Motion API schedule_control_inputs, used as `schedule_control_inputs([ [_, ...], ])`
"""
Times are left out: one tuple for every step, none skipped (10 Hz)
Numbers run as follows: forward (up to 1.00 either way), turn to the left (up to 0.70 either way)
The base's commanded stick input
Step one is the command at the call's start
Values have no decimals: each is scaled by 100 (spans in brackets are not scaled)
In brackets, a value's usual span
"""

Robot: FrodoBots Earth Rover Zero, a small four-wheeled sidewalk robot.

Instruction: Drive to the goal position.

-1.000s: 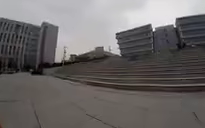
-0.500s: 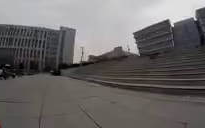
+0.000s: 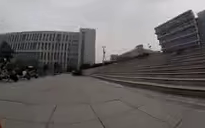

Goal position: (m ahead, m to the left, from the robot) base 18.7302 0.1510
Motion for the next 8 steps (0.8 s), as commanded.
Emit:
schedule_control_inputs([
  [70,-1],
  [70,-1],
  [70,-1],
  [70,-1],
  [70,-1],
  [70,-1],
  [70,-1],
  [70,-1],
])
